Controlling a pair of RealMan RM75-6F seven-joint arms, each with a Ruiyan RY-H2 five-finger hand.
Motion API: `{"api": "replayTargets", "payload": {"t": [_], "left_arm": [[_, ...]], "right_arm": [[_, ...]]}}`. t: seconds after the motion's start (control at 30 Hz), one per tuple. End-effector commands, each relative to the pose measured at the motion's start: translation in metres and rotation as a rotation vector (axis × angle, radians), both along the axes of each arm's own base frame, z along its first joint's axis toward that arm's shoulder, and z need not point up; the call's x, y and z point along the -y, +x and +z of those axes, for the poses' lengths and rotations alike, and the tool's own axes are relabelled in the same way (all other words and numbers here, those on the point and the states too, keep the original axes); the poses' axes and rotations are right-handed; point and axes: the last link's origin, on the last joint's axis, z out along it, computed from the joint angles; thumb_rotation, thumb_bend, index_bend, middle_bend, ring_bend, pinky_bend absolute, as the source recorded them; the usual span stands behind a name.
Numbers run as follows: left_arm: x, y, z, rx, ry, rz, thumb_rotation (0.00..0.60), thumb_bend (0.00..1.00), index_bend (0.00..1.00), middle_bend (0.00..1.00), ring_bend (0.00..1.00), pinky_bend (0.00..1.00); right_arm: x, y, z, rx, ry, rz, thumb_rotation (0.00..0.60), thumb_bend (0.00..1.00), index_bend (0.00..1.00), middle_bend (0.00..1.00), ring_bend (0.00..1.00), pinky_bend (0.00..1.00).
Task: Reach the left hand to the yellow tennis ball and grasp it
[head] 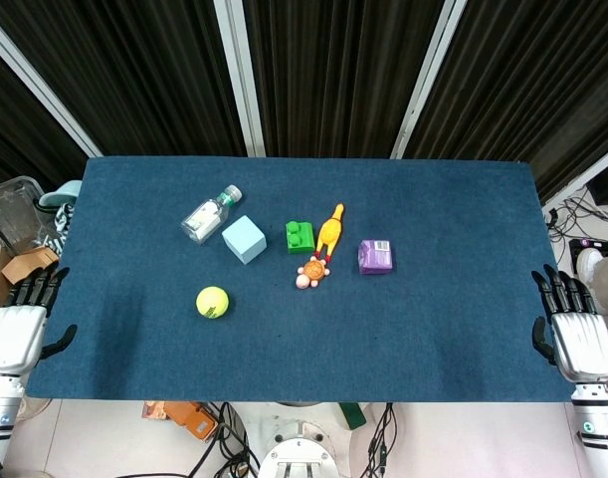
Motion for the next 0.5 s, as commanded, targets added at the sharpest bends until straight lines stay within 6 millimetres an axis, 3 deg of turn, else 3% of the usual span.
{"api": "replayTargets", "payload": {"t": [0.03, 0.5], "left_arm": [[-0.004, 0.01, -0.019, 0.034, -0.074, -0.04, 0.6, 0.25, 0.06, 0.0, 0.0, 0.13], [-0.065, 0.073, -0.088, 0.098, -0.261, -0.17, 0.6, 0.24, 0.06, 0.0, 0.0, 0.13]], "right_arm": [[0.0, 0.0, 0.0, 0.002, -0.002, -0.002, 0.6, 0.85, 0.0, 0.01, 0.1, 0.13], [0.001, -0.001, -0.001, -0.004, 0.012, -0.014, 0.6, 0.85, 0.0, 0.01, 0.1, 0.12]]}}
